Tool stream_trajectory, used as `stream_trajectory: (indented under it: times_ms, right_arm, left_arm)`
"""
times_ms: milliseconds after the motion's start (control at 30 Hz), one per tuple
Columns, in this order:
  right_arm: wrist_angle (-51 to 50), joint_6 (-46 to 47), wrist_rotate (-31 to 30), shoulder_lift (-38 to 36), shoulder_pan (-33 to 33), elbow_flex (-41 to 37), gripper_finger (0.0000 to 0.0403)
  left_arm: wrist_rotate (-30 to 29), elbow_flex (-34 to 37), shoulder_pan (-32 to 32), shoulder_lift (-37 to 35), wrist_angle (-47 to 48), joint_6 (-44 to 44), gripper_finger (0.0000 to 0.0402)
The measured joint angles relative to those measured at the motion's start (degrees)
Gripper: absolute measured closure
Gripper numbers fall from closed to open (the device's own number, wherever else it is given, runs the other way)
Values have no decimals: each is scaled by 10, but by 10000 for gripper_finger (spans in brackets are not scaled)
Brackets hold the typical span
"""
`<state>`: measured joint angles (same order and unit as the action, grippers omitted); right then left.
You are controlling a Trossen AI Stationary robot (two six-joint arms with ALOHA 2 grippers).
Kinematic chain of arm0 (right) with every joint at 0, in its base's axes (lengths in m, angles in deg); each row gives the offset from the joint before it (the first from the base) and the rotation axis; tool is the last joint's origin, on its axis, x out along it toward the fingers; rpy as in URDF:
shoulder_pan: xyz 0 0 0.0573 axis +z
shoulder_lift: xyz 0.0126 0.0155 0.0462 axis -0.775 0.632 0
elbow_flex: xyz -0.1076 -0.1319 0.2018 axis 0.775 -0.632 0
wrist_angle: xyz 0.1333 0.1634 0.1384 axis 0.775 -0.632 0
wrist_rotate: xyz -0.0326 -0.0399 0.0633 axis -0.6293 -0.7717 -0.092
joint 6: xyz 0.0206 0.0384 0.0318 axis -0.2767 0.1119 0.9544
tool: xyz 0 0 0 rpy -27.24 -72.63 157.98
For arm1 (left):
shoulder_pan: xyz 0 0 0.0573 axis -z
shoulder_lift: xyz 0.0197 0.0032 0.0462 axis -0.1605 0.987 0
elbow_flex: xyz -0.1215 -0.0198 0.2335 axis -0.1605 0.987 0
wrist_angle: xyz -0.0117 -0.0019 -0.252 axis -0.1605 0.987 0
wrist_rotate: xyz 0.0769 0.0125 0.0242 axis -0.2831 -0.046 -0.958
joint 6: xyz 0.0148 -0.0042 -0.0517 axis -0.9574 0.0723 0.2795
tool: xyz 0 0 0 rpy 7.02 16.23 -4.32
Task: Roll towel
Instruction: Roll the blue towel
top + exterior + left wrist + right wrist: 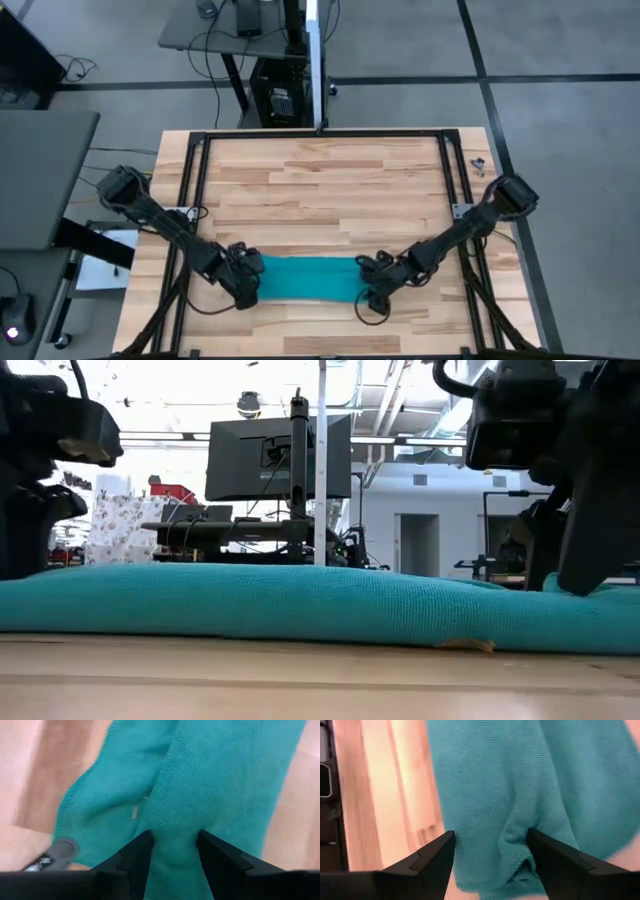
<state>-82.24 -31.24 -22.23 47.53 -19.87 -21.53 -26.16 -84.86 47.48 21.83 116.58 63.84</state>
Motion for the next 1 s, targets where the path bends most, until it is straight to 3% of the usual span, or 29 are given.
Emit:
stream_trajectory:
  times_ms: [300,433,567,767,1000]
  right_arm:
    - [38,77,10,-117,10,0,159]
    - [59,-11,9,-135,-10,5,159]
    - [-9,-122,-5,-137,-24,47,159]
    - [-125,-251,-99,-106,3,112,159]
    - [-121,-275,-218,-22,83,160,159]
  left_arm:
    - [11,-40,-9,-48,1,-37,253]
    - [24,-55,-38,-54,12,-110,253]
    - [30,-103,-50,-53,80,-217,251]
    - [-8,-175,-34,-50,149,-309,250]
    - [-43,-247,33,13,188,-264,251]
